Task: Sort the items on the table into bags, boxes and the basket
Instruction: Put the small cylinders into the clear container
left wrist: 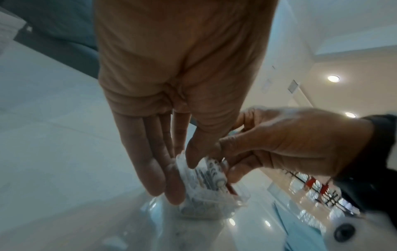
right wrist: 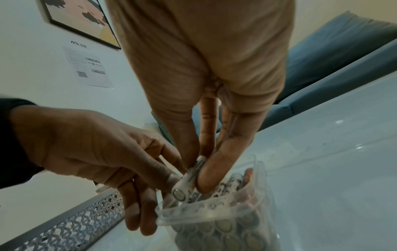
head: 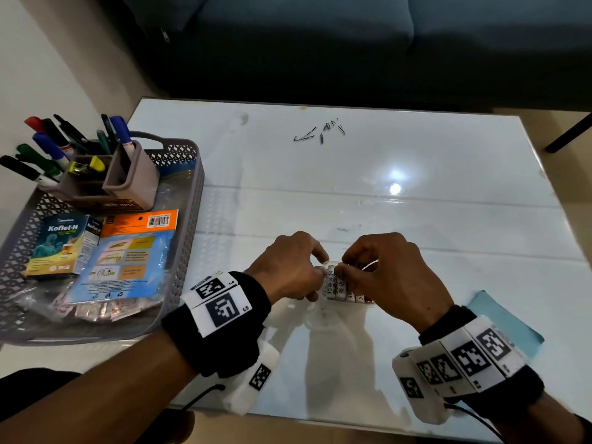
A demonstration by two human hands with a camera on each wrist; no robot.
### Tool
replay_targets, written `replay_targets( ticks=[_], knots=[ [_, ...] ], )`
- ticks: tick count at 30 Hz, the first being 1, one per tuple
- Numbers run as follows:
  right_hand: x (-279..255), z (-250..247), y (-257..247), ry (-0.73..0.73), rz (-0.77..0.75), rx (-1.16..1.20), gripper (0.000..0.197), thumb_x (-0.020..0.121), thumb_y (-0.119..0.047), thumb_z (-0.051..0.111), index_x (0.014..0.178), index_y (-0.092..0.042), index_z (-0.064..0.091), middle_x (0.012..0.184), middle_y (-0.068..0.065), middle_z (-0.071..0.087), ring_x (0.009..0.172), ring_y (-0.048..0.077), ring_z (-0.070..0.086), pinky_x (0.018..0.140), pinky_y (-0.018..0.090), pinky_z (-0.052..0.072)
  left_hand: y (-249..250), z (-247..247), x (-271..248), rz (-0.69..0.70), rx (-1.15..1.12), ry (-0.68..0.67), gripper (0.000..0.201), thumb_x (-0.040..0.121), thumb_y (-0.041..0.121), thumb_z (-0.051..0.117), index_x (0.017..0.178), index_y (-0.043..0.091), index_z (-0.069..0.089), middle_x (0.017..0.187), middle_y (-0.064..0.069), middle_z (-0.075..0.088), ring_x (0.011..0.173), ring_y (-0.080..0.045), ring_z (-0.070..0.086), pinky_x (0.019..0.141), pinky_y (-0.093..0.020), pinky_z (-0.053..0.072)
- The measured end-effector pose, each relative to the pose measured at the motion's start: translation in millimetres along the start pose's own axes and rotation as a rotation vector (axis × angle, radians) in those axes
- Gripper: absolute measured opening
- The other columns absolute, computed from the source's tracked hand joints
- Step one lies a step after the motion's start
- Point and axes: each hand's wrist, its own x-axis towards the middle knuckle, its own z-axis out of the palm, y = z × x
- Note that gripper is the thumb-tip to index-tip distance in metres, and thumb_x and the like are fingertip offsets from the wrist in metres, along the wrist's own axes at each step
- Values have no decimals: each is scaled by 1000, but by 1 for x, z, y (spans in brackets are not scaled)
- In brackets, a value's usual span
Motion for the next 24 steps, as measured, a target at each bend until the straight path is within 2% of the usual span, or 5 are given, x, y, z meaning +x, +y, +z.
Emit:
replay_targets(
  ticks=[4, 7, 10, 17, 24],
  knots=[
    [0, 3, -1, 3, -5, 17, 12, 84, -32, 82, 81, -24, 73, 74, -6, 73, 65, 6, 71, 59, 29, 60, -1, -2, 2, -16, 11, -23, 32, 91, 10, 60, 119, 24, 66, 77, 0, 79, 61, -3, 73, 51, -19, 51],
    [-1, 6, -3, 11, -31, 23, 12, 85, -32, 81, 84, -23, 74, 74, -6, 73, 66, 6, 72, 62, 29, 61, -2, -2, 3, -16, 38, -22, 33, 90, 12, 60, 119, 27, 66, 77, 3, 79, 59, 2, 70, 48, -16, 45],
    [-3, 9, -5, -1, -50, -4, 9, 88, -30, 78, 88, -21, 76, 77, -8, 73, 69, 3, 71, 65, 24, 59, 0, -4, 2, -26, 74, -46, 38, 86, 10, 61, 117, 30, 66, 76, 4, 78, 52, 5, 63, 42, -15, 37],
    [-4, 12, -6, -28, -67, -29, 9, 88, -17, 75, 96, -20, 77, 82, -9, 73, 71, 2, 69, 58, 8, 49, 2, -8, -1, -17, 164, -76, 45, 81, 11, 65, 120, 34, 65, 77, 6, 78, 62, 1, 63, 43, -17, 35],
    [-3, 8, -9, -31, -79, -28, 12, 87, -24, 78, 98, -20, 76, 83, -10, 72, 69, 0, 69, 57, 8, 48, 0, -12, 2, -18, 145, -115, 50, 78, 34, 82, 124, 34, 62, 84, 4, 79, 71, -3, 74, 47, -14, 43]
  ],
)
